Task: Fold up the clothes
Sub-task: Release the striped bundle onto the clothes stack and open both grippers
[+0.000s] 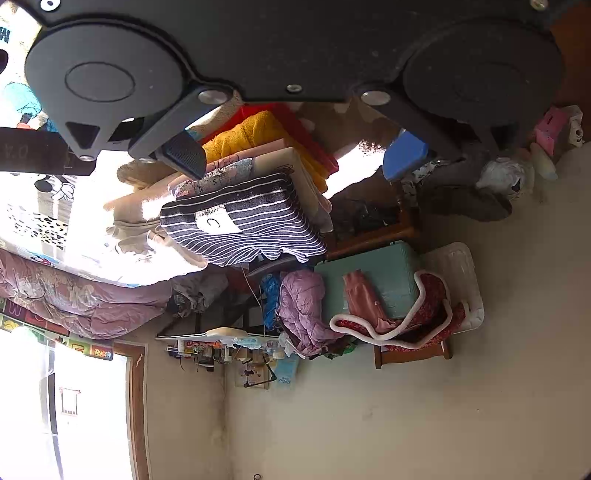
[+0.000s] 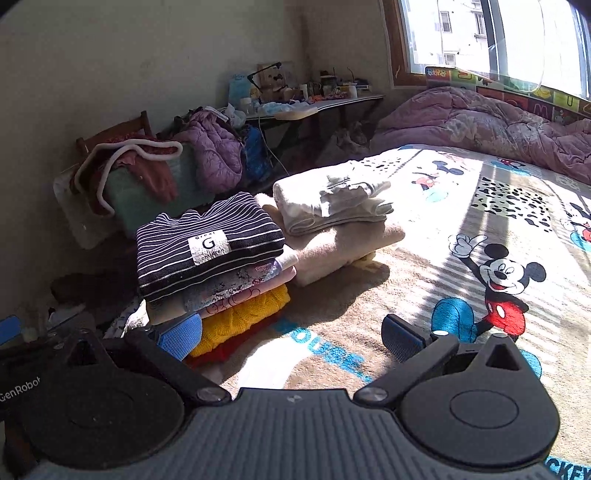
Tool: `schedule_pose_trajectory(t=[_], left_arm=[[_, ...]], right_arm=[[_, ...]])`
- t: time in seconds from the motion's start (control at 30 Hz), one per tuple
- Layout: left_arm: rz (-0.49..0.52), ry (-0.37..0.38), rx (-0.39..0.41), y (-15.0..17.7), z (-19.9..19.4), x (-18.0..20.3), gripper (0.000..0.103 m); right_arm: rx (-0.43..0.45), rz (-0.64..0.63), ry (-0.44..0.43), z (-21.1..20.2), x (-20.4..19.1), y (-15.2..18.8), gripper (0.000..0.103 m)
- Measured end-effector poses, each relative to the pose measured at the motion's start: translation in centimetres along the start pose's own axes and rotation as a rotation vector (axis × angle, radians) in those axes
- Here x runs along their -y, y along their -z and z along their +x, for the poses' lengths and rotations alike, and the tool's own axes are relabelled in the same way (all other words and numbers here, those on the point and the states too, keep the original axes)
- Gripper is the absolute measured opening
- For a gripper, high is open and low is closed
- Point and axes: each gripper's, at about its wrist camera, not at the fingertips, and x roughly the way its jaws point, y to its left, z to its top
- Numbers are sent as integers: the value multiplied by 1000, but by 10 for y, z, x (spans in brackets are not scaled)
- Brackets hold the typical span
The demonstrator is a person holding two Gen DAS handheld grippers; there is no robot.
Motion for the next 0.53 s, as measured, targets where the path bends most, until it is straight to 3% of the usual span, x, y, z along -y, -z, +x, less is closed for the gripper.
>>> schedule_pose_trajectory(t=[0.53], left_arm=[[38, -56, 32, -2, -31, 0, 103]], right_arm=[[25, 24, 1, -41, 0, 10, 102]])
